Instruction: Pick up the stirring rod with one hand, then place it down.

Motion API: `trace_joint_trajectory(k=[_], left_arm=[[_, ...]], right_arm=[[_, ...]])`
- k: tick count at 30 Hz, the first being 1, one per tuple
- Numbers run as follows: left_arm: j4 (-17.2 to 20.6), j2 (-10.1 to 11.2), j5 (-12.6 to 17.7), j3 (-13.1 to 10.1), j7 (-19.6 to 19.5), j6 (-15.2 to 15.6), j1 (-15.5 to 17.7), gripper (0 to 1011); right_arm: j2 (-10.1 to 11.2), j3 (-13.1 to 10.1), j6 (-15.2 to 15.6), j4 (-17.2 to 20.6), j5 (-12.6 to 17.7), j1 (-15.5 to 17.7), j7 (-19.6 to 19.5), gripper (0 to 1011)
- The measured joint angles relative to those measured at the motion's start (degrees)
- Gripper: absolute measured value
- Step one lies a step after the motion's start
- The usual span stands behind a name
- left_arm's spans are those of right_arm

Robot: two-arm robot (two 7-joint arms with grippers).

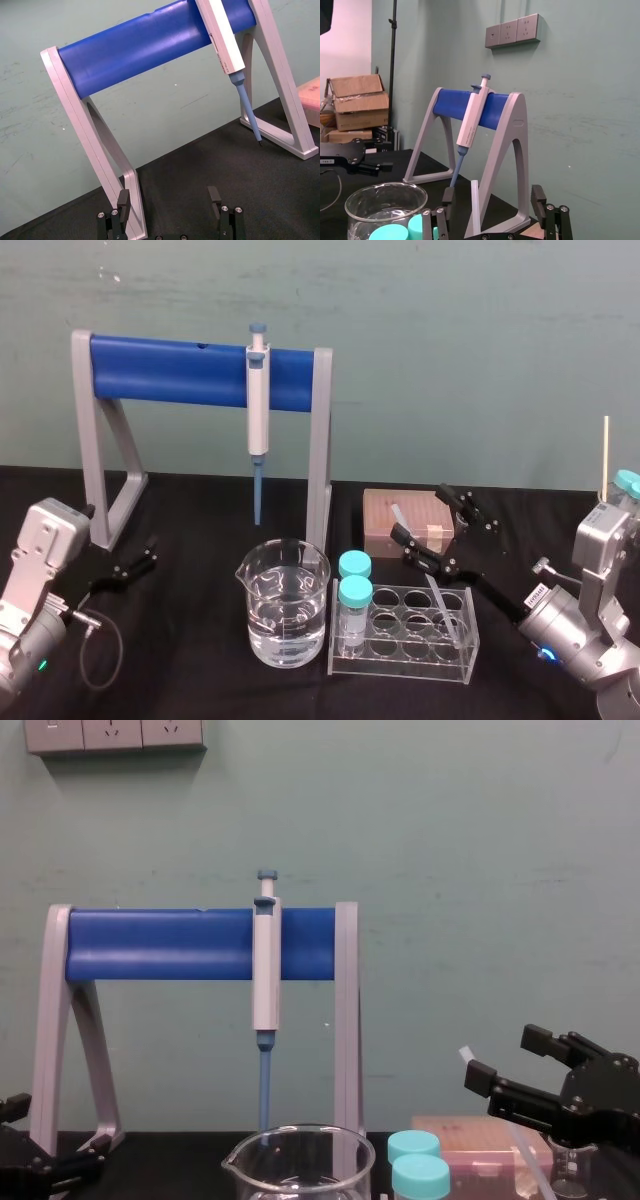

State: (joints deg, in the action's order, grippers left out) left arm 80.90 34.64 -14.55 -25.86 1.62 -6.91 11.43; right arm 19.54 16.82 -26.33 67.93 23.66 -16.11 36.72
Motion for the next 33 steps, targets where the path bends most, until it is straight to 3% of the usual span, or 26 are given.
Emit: trace_joint_trajectory(k=[10,15,19,25,33], left_arm=[[0.00,0.00,0.00,0.00,0.00,0.00,0.00,1000],[0.00,0.00,0.00,0.00,0.00,0.00,0.00,1000],[0.00,0.00,0.00,0.00,0.00,0.00,0.00,1000],[0.00,0.00,0.00,0.00,0.00,0.00,0.00,1000],[0.00,0.00,0.00,0.00,0.00,0.00,0.00,1000]], right_arm=[[0.01,-0.04,-0.35,0.53,-0.58,0.22,-0.53,1000],[-0.58,-2.25,-3.53,4.92,-3.86,2.30,-5.72,1000],[-1.21,-4.33,-3.59,7.53,-5.25,3.76,-9.53,1000],[-1.89,-8.51,0.14,11.90,-7.01,6.76,-15.97,1000],[-1.59,-12.08,10.39,14.04,-6.89,10.11,-19.69,1000]])
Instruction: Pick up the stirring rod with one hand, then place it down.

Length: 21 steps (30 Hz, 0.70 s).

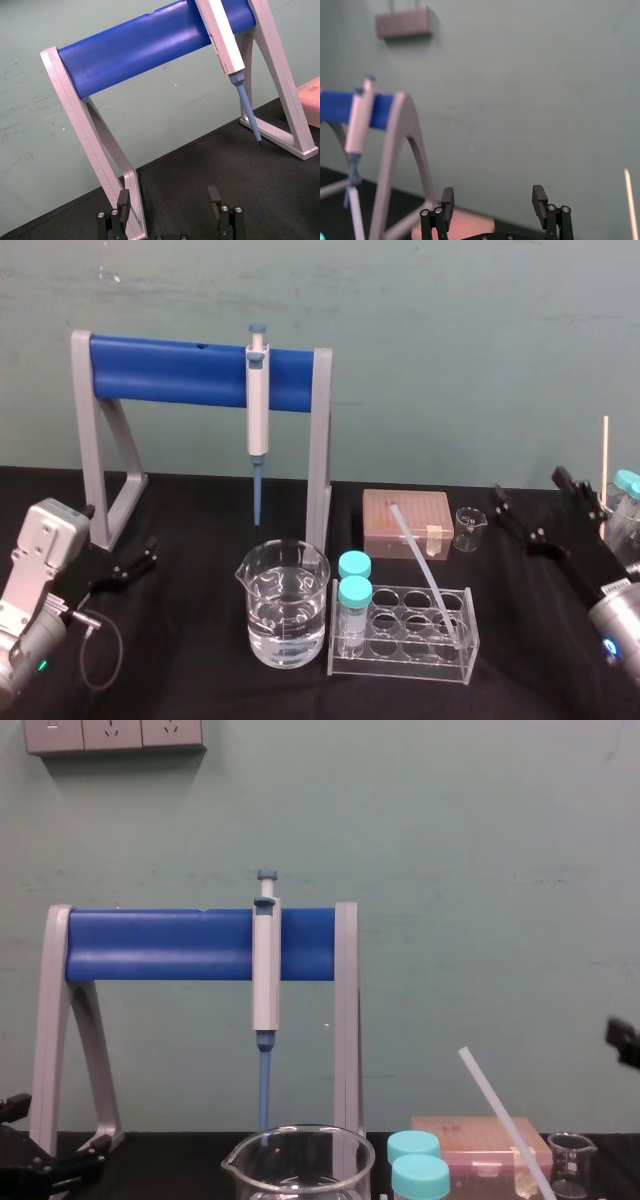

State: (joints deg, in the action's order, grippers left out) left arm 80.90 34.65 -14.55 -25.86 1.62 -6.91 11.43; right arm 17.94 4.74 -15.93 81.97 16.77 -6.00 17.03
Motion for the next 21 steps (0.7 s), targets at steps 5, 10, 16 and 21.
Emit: trace_joint_trajectory(k=[5,10,16,21], left_arm=[[0.00,0.00,0.00,0.00,0.00,0.00,0.00,1000],[0.00,0.00,0.00,0.00,0.00,0.00,0.00,1001],[0.00,0.00,0.00,0.00,0.00,0.00,0.00,1000],[0.00,0.00,0.00,0.00,0.00,0.00,0.00,1000]], right_arm=[[0.31,-0.91,4.56,0.29,0.00,1.27,-0.52,1000],[0.50,-1.04,6.56,0.34,-0.58,1.71,-0.68,1000],[0.48,-1.04,6.37,0.34,-0.56,1.66,-0.68,1000],[0.46,-1.04,6.18,0.33,-0.55,1.62,-0.67,1000]])
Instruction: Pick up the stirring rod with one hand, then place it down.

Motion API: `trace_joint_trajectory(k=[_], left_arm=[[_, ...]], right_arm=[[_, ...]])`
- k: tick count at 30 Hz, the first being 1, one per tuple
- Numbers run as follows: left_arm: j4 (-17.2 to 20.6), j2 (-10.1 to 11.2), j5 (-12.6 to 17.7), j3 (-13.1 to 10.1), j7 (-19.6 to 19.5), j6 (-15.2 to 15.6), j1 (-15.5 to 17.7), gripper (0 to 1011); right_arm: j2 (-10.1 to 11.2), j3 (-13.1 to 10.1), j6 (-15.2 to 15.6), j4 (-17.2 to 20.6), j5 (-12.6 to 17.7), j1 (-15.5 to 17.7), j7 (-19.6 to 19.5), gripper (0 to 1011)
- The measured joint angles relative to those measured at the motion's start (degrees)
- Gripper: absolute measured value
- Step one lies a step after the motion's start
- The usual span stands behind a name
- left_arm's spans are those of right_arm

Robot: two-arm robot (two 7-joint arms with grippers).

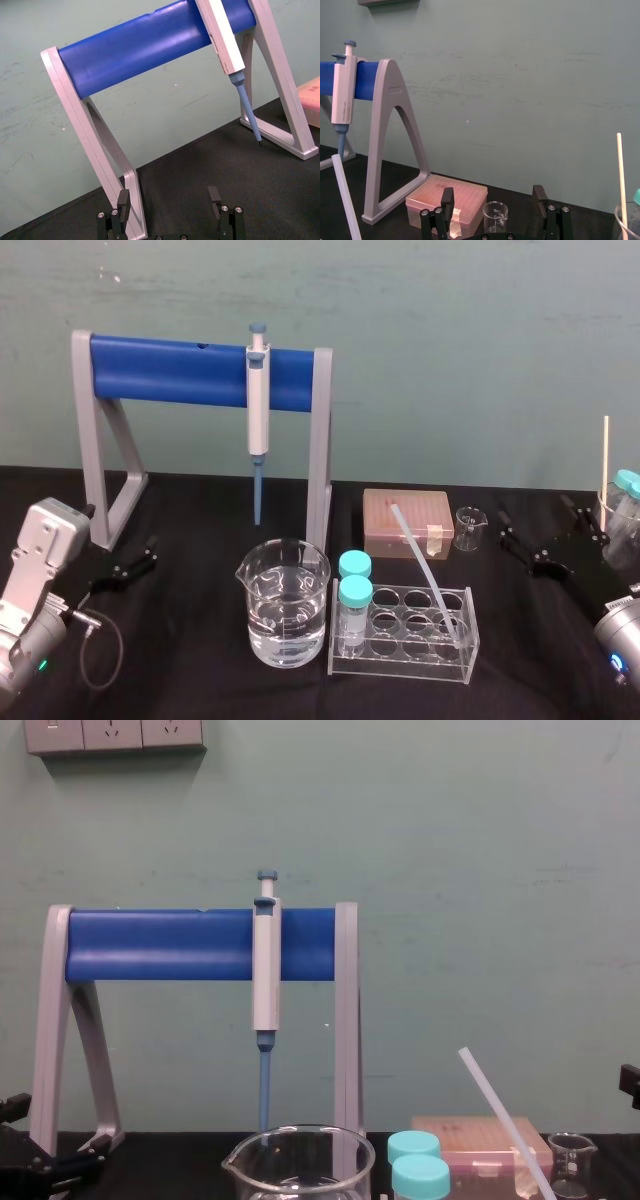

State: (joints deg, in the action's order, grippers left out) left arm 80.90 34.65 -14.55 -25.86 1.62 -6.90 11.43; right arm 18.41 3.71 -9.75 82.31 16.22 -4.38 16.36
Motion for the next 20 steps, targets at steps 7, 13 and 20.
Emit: trace_joint_trajectory(k=[7,13,20], left_arm=[[0.00,0.00,0.00,0.00,0.00,0.00,0.00,1000],[0.00,0.00,0.00,0.00,0.00,0.00,0.00,1000],[0.00,0.00,0.00,0.00,0.00,0.00,0.00,1001]], right_arm=[[-0.01,0.04,-0.19,-0.02,0.02,-0.03,0.02,1000],[-0.01,0.07,-0.29,-0.01,0.04,-0.06,0.04,1000],[-0.01,0.09,-0.33,-0.01,0.05,-0.09,0.04,1000]])
